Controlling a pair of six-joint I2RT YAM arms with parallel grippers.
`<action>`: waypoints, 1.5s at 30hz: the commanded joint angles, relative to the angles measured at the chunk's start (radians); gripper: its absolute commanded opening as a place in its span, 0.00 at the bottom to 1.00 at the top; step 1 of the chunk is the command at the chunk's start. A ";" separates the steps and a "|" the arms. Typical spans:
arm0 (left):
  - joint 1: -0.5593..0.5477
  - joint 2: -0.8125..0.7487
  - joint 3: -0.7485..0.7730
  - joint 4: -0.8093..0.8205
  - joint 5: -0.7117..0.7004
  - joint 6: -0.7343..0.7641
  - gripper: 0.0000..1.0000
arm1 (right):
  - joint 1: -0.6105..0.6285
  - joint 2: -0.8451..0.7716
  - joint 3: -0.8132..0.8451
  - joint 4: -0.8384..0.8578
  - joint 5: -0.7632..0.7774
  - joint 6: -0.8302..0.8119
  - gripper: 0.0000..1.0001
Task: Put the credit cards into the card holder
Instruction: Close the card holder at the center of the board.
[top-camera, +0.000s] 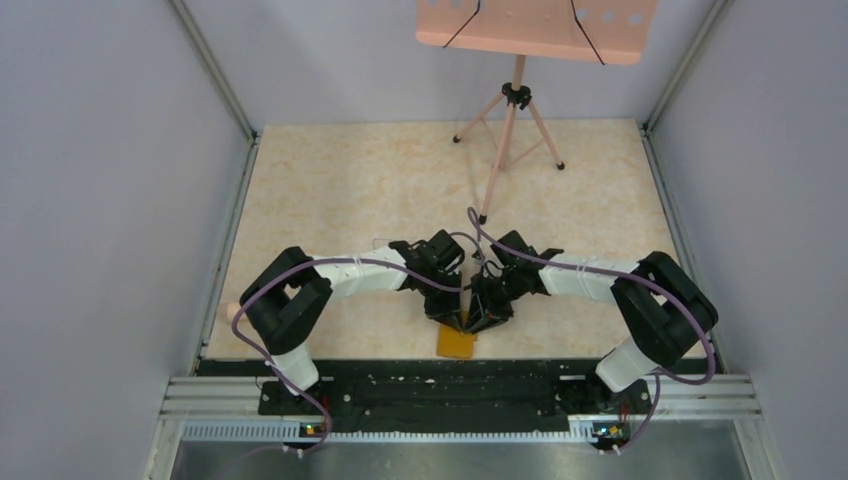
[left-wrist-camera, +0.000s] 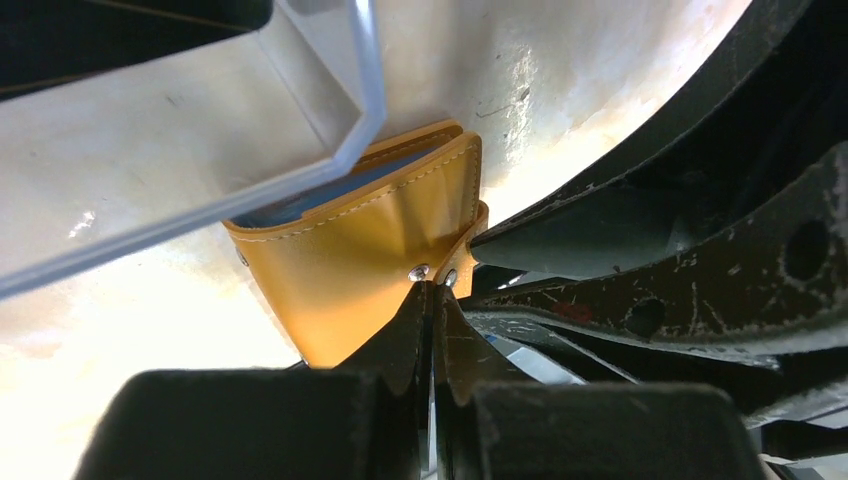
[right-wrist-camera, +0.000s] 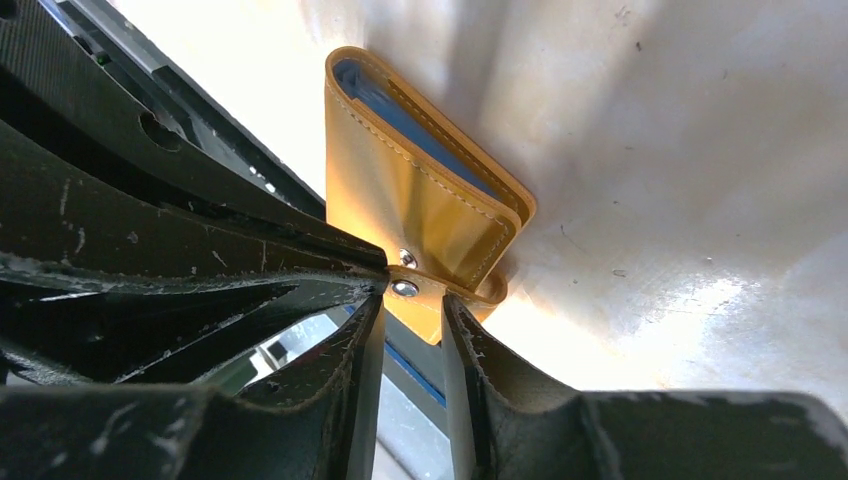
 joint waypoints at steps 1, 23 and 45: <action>-0.006 -0.007 0.040 -0.006 -0.028 0.027 0.00 | 0.011 -0.038 0.036 0.018 0.015 -0.005 0.28; -0.019 0.029 0.055 -0.081 -0.108 0.058 0.00 | 0.021 -0.023 0.052 0.033 0.014 0.003 0.07; -0.042 0.066 0.071 -0.092 -0.142 0.054 0.00 | 0.069 0.140 0.125 -0.127 0.206 -0.031 0.00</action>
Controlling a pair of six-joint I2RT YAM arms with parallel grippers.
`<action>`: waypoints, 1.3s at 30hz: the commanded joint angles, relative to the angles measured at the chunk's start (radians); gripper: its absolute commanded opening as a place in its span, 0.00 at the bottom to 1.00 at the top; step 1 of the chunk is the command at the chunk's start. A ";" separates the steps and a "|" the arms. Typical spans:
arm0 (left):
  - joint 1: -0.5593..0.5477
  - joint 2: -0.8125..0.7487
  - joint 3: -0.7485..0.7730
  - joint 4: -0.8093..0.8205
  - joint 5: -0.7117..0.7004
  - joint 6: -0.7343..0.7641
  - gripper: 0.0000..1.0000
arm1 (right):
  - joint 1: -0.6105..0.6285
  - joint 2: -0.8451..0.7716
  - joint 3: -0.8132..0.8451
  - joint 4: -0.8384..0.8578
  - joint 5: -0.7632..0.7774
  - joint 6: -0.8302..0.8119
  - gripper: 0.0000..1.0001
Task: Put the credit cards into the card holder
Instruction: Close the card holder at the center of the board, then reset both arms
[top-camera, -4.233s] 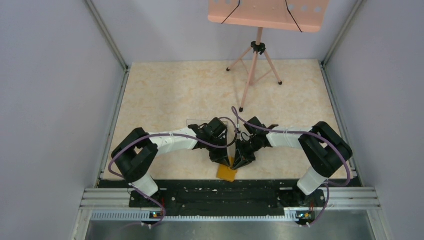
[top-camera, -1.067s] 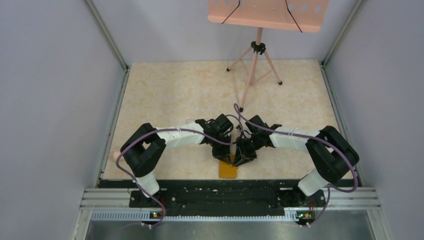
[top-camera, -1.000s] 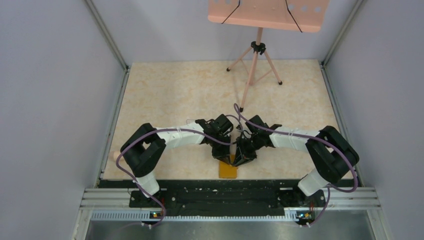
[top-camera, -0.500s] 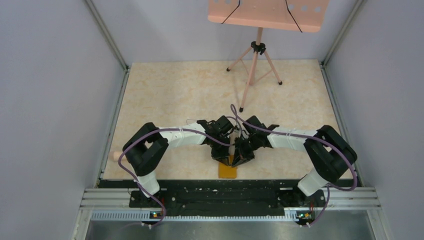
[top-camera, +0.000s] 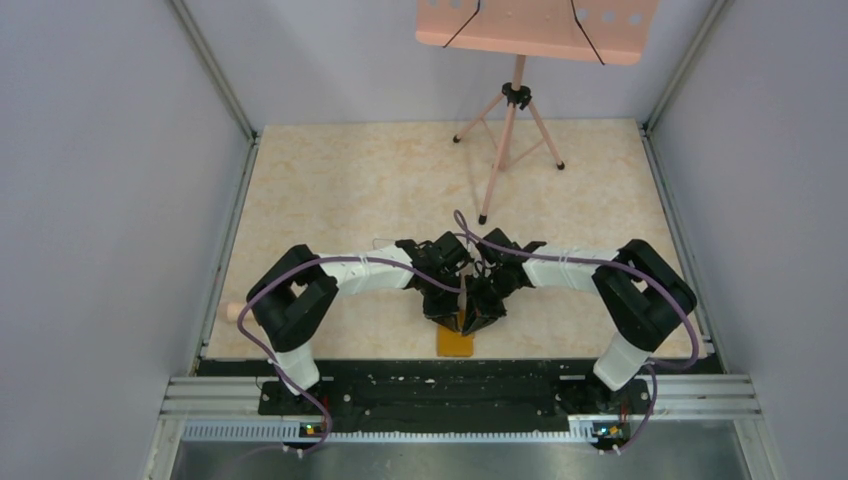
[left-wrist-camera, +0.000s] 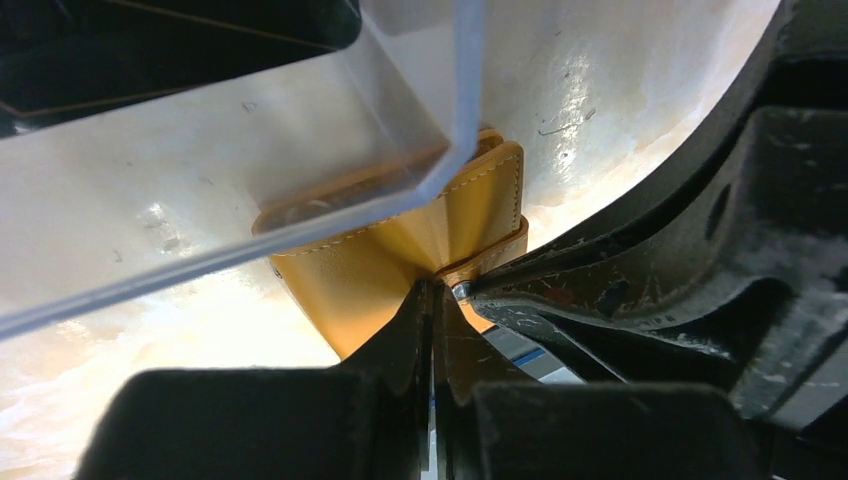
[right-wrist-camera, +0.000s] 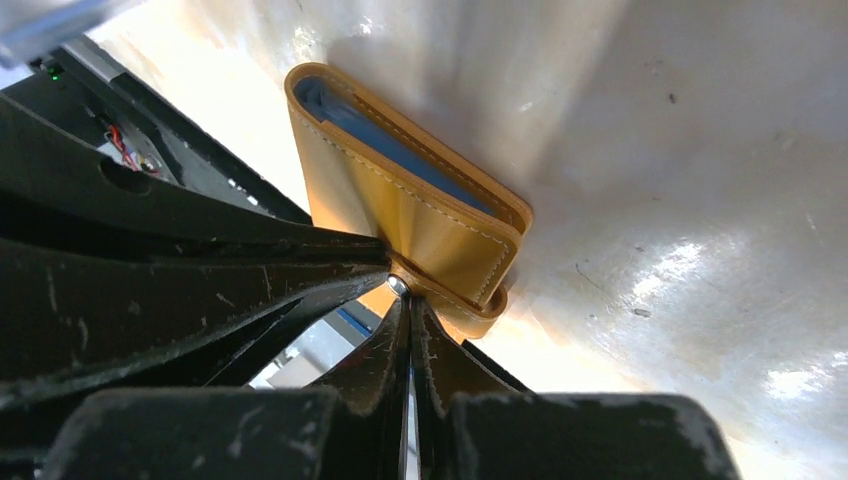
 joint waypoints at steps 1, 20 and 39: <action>-0.028 0.038 0.034 -0.014 -0.046 0.022 0.00 | 0.023 0.039 0.020 -0.054 0.175 -0.038 0.00; -0.109 0.136 0.159 -0.170 -0.149 0.001 0.00 | 0.037 0.160 0.020 -0.132 0.232 -0.031 0.00; 0.059 -0.297 0.005 0.280 0.089 0.012 0.46 | 0.009 -0.223 0.120 -0.083 0.236 -0.044 0.58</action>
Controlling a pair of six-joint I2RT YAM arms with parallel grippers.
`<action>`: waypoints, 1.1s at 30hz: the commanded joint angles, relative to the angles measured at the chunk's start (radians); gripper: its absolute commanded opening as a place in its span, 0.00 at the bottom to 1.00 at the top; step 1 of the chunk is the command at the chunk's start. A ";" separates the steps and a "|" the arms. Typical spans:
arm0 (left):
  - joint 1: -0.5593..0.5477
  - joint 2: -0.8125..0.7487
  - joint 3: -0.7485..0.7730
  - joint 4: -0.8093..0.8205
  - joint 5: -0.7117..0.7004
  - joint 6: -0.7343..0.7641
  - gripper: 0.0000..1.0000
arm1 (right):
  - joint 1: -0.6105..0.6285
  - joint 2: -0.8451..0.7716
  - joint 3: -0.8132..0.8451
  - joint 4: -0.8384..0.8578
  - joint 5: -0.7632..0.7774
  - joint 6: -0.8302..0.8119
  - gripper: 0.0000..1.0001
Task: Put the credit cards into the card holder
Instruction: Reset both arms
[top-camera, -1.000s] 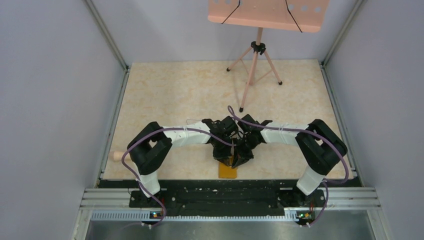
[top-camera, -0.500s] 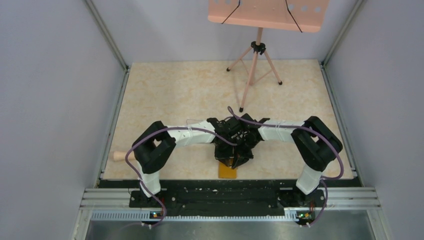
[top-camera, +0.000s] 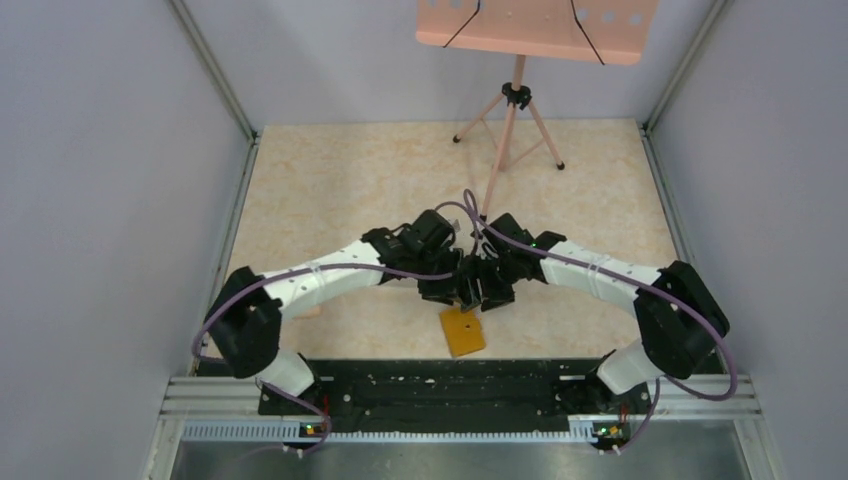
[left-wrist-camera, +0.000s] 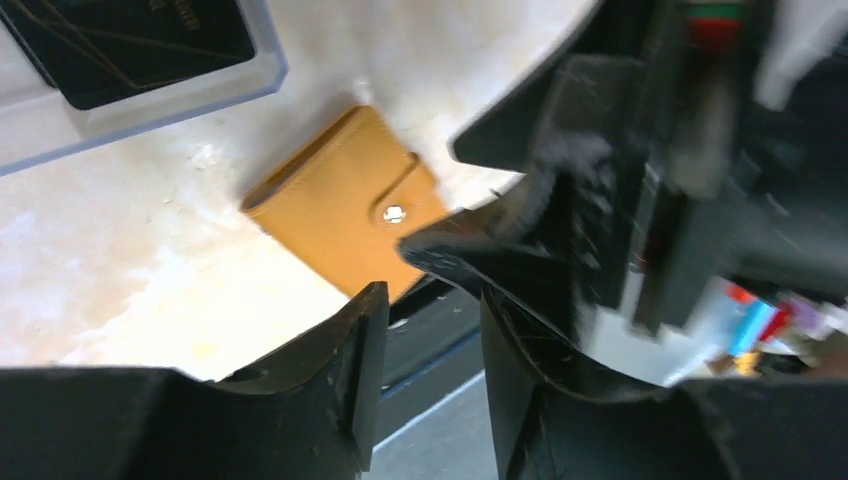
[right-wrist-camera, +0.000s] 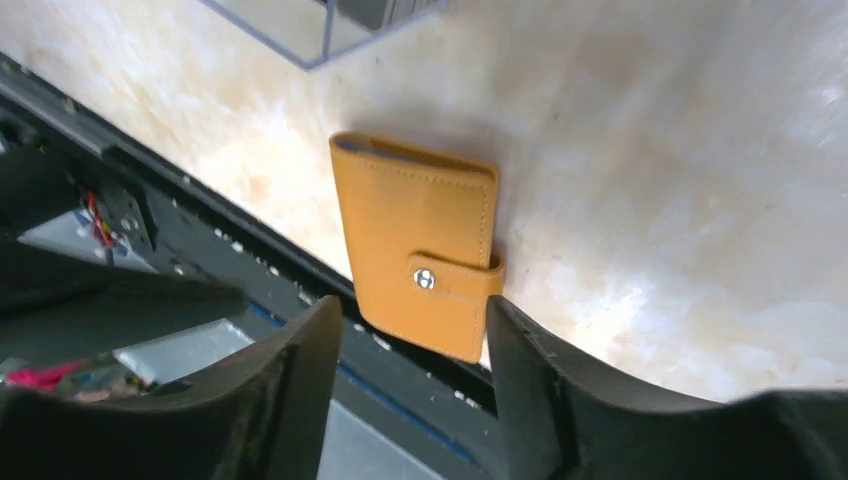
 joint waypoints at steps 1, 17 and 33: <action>0.086 -0.162 -0.107 0.411 0.211 -0.070 0.49 | -0.010 -0.076 0.035 0.057 -0.001 0.001 0.62; 0.602 -0.648 -0.543 0.736 0.312 -0.263 0.99 | -0.423 -0.418 -0.181 0.129 -0.092 -0.006 0.99; 0.773 -0.856 -0.549 0.471 -0.427 0.280 0.99 | -0.491 -0.654 -0.411 0.494 0.777 -0.259 0.92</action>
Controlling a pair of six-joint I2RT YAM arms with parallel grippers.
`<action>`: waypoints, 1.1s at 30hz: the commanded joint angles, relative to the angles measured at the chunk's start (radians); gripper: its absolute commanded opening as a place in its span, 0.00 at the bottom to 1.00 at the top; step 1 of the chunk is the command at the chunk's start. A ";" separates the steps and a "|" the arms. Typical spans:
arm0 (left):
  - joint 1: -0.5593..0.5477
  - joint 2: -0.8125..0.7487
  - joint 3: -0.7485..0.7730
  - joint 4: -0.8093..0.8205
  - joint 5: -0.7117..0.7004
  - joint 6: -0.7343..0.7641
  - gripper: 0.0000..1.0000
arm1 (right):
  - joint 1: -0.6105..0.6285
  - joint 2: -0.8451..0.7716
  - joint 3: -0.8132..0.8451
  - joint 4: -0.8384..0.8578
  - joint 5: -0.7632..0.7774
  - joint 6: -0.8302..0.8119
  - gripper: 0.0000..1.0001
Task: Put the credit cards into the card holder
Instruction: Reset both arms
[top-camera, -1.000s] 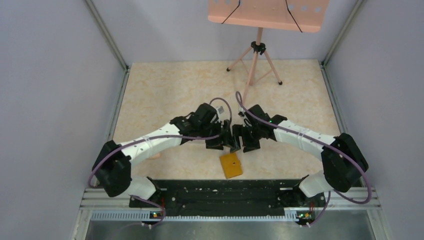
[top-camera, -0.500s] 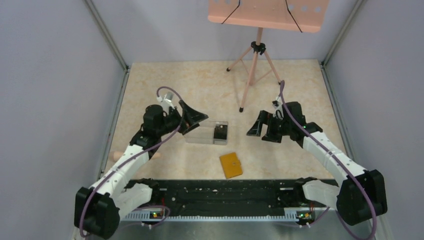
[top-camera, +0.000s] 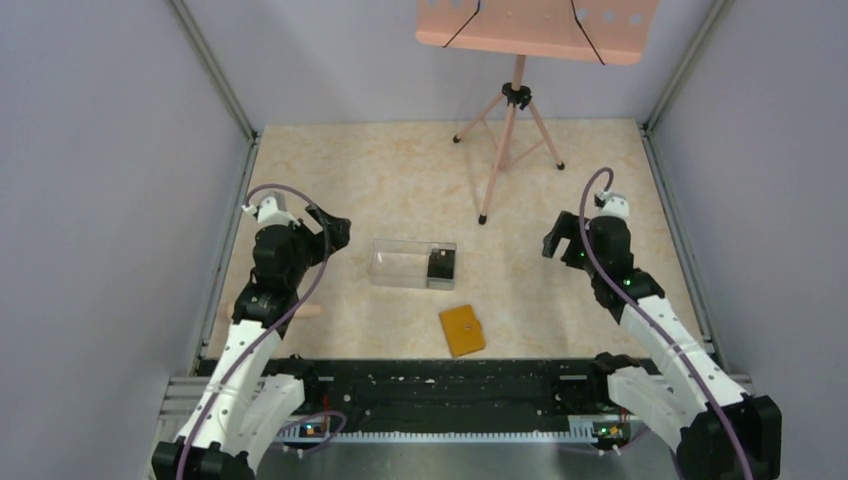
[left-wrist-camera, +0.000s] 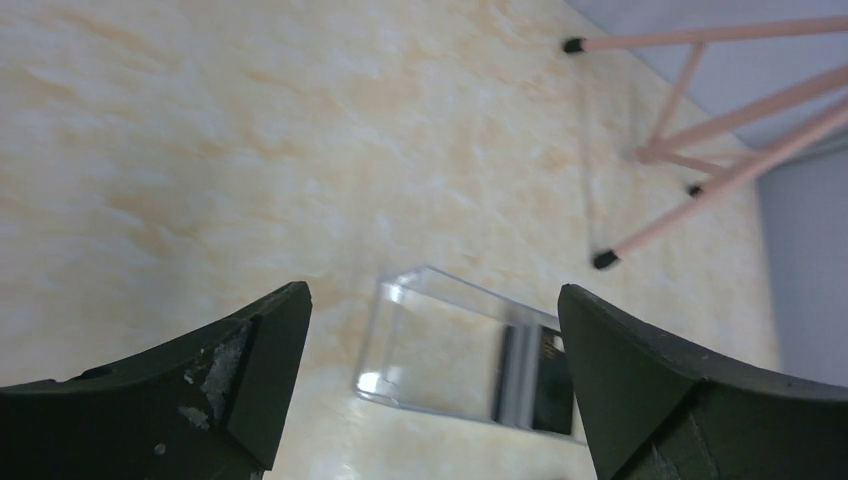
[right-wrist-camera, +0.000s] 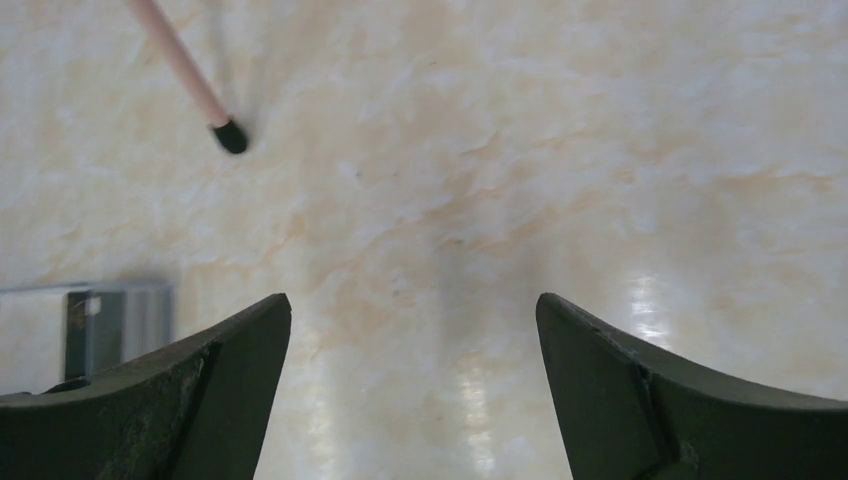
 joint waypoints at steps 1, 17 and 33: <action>0.004 0.022 -0.017 0.044 -0.317 0.220 0.99 | -0.008 -0.119 -0.225 0.394 0.385 -0.182 0.91; 0.029 0.383 -0.334 0.860 -0.528 0.616 0.99 | -0.103 0.261 -0.490 1.318 0.404 -0.388 0.90; 0.132 0.738 -0.329 1.294 -0.188 0.712 0.99 | -0.200 0.508 -0.488 1.585 0.162 -0.404 0.99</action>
